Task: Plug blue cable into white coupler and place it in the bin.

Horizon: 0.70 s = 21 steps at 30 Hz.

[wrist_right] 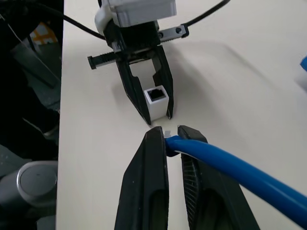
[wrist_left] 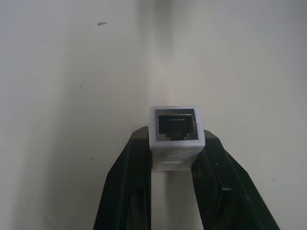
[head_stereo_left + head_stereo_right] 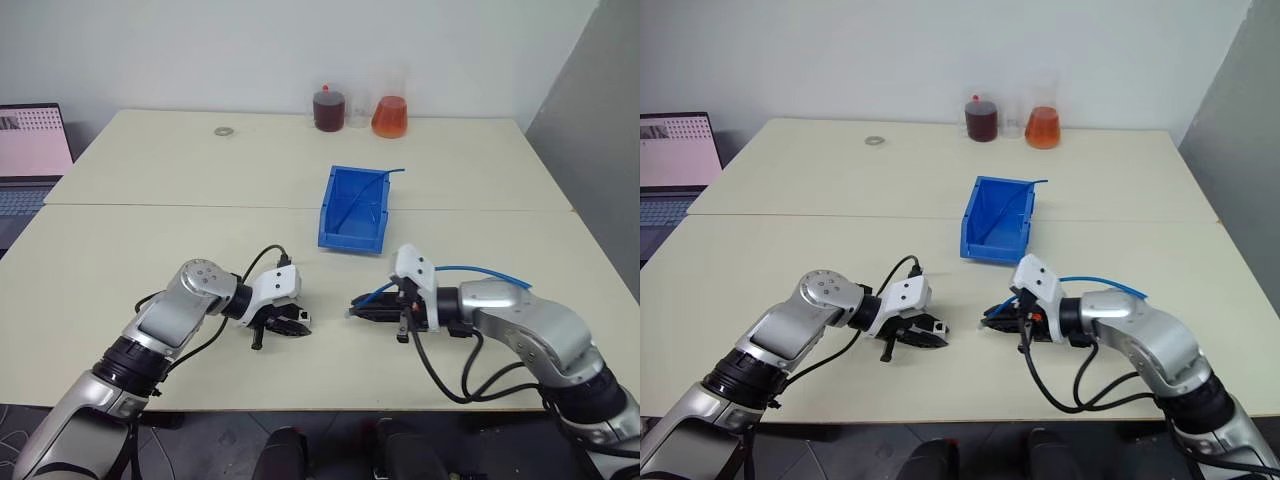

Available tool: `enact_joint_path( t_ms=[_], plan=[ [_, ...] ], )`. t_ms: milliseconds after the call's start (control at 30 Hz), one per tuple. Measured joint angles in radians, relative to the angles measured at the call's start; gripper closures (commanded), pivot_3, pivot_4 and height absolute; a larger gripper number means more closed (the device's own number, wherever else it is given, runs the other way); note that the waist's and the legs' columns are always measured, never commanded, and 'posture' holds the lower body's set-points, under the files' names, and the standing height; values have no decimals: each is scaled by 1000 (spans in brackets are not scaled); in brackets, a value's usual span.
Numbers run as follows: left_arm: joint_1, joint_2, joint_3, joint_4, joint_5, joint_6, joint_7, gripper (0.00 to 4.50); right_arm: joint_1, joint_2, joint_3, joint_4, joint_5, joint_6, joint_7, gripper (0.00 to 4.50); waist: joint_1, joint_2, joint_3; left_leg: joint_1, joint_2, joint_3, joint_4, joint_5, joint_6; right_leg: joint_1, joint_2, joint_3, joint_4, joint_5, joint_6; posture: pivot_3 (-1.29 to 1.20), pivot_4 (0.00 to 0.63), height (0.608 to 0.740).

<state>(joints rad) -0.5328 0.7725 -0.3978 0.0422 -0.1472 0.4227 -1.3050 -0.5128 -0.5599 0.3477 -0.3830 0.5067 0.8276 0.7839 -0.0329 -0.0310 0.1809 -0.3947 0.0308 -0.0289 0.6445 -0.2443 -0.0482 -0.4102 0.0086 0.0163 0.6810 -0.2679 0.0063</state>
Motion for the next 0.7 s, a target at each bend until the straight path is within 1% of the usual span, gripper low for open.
enact_joint_path(
  t_ms=[100,267,567,700],
  plan=[
    [-10,-2,-6,2,8,-1,-17,3704,-95,80,71,85,-61,-17,0,4390,1,0,0,0,1,-1,0,0,0,0,0,0,0,0,0,0,150,740],
    [-17,-13,-11,0,16,1,-24,3704,-158,150,118,166,-125,-35,2,4390,3,0,0,-2,0,-1,0,0,0,0,-1,0,-1,0,0,0,150,740],
    [-24,-17,-10,-2,33,14,-37,3704,-169,164,167,194,-176,-26,32,4390,3,0,0,-1,0,-1,0,0,0,0,0,0,0,0,0,0,150,740],
    [-24,-20,-9,-2,35,21,-38,3704,-170,166,167,194,-183,-26,45,4390,3,0,0,-1,0,-1,0,0,0,0,0,0,0,0,0,0,150,740]
  ],
)
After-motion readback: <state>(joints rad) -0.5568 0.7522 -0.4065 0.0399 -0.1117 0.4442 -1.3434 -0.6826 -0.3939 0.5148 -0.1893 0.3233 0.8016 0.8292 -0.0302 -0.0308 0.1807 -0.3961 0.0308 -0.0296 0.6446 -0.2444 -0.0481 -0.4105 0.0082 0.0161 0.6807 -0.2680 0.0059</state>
